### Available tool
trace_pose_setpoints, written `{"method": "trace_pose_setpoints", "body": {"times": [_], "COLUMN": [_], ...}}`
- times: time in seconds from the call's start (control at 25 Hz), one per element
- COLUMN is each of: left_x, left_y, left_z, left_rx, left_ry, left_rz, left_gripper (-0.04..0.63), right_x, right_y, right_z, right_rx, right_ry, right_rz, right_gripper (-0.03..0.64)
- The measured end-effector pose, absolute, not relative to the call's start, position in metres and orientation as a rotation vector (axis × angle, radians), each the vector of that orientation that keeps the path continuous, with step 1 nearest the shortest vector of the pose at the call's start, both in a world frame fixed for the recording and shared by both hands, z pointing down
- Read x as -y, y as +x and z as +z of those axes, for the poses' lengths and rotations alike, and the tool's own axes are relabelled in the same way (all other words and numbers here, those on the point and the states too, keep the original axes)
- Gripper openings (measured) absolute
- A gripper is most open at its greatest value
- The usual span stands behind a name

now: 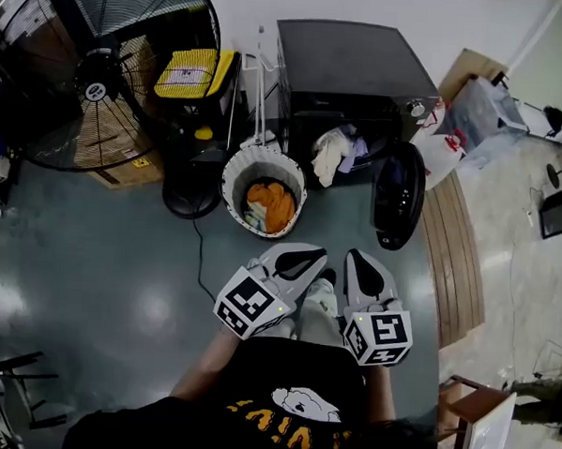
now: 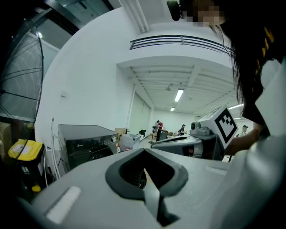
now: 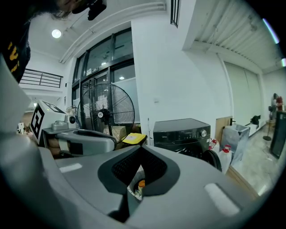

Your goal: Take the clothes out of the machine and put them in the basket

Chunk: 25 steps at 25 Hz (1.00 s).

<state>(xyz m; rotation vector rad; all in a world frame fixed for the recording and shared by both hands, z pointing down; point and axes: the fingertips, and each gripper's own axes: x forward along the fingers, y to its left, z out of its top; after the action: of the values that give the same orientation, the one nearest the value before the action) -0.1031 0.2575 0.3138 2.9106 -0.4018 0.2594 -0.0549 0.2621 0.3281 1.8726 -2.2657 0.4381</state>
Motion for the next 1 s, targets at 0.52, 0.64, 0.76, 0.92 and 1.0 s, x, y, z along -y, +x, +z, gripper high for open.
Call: {"method": "trace_pose_setpoints", "body": {"times": [0.52, 0.64, 0.76, 0.92, 1.0], "left_x": [-0.141, -0.116, -0.097, -0.081, -0.076], "left_y": [-0.013, 0.008, 0.025, 0.040, 0.045], "left_z": [0.321, 0.317, 0.317, 0.318, 0.320], "left_rx": [0.551, 0.599, 0.641, 0.682, 0.686], "left_ry": [2.881, 2.875, 2.870, 2.863, 2.859], "left_rz": [0.330, 0.318, 0.328, 0.350, 0.369], "left_gripper": [0.000, 0.000, 0.000, 0.000, 0.000], "right_x": [-0.143, -0.119, -0.101, -0.084, -0.079], "right_y": [0.042, 0.067, 0.087, 0.105, 0.110], "right_z": [0.330, 0.329, 0.331, 0.335, 0.340], "right_rx": [2.365, 2.397, 2.415, 2.443, 2.450], "right_ry": [1.778, 1.766, 1.748, 1.742, 1.735], "right_rz": [0.441, 0.447, 0.446, 0.476, 0.496], "right_gripper": [0.018, 0.018, 0.018, 0.018, 0.018]}}
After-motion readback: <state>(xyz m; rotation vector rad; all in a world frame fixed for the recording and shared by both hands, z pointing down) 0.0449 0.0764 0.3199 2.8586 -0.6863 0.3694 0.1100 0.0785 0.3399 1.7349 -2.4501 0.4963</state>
